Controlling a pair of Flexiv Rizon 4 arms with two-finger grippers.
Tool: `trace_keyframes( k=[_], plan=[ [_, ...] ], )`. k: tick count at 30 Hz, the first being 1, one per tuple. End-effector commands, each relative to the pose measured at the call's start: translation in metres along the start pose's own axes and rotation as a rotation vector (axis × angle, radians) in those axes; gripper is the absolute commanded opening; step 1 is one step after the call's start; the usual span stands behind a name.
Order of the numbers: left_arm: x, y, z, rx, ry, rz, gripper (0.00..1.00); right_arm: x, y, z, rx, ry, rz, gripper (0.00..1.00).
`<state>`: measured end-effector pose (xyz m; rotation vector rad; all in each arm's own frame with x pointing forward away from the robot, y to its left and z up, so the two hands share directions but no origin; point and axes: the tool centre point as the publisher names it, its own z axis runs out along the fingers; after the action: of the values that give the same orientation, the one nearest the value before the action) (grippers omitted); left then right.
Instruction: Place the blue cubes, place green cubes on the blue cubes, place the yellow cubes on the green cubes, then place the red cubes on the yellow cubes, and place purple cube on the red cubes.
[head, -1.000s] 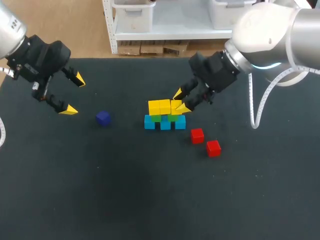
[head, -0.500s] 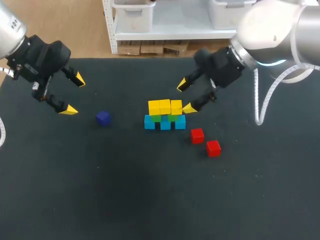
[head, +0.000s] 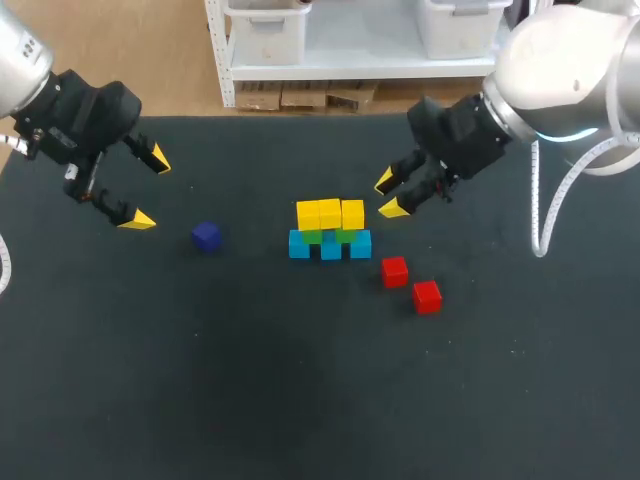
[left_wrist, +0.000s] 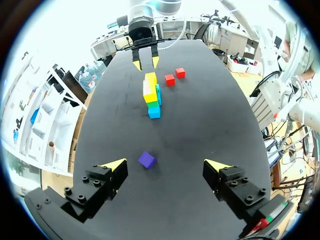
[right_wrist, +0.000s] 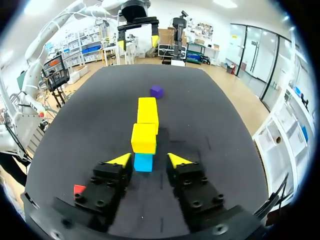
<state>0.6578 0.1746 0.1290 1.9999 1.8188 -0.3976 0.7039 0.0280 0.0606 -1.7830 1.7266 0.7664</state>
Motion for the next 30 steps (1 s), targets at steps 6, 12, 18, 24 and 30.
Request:
trace_keyframes(
  k=[6,12,18,24,30],
  plan=[
    [0.001,0.001,0.001,0.001,-0.003,0.004,1.00,0.000,0.001,0.006,-0.006,-0.015,-0.007,0.00],
    [0.001,0.001,0.001,0.001,-0.003,0.004,1.00,0.001,0.001,0.010,-0.021,-0.013,0.002,0.00],
    [0.001,0.001,0.001,0.001,-0.003,0.004,1.00,-0.001,0.000,0.014,-0.031,-0.020,0.000,0.00],
    [0.001,0.001,0.001,0.001,-0.003,0.004,1.00,-0.004,-0.002,0.017,-0.039,-0.024,-0.007,0.00],
    [0.001,0.001,0.001,0.001,-0.003,0.004,1.00,-0.005,-0.002,0.017,-0.043,-0.026,-0.011,0.00]
  ],
)
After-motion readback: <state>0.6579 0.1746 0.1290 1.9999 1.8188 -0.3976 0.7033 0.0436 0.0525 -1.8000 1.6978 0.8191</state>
